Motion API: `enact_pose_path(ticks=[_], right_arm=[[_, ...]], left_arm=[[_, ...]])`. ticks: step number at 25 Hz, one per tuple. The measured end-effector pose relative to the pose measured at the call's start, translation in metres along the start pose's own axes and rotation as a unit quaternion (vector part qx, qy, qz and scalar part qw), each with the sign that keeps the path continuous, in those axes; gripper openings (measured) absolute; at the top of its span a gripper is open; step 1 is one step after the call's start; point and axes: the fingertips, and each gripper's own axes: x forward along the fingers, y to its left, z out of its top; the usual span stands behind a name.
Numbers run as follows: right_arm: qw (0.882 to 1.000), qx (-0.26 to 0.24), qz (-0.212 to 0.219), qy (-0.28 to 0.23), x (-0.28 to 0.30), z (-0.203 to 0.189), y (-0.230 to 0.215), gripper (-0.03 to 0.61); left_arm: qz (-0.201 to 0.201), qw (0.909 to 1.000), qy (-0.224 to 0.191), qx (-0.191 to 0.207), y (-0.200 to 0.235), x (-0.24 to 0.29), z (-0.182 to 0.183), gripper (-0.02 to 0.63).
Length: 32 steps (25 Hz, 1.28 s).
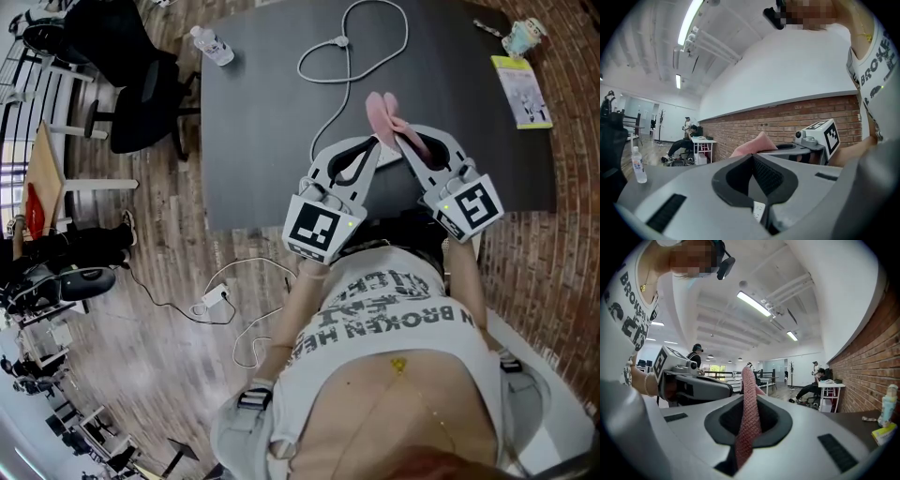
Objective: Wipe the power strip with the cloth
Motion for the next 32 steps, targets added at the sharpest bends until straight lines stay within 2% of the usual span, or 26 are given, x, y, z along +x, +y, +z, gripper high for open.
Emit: enact_pose_path(ticks=[14,32], right_arm=[[1.000,-0.008,-0.005,0.003,-0.001,0.006,0.006,0.017],[1.000,-0.010,0.017,0.023,0.005,-0.001,0.017,0.017]], left_arm=[[-0.008,0.9999,-0.004,0.013,-0.002,-0.007,0.009,0.008],[-0.007,1.0000,0.004,0.002,-0.001,-0.009,0.007,0.008]])
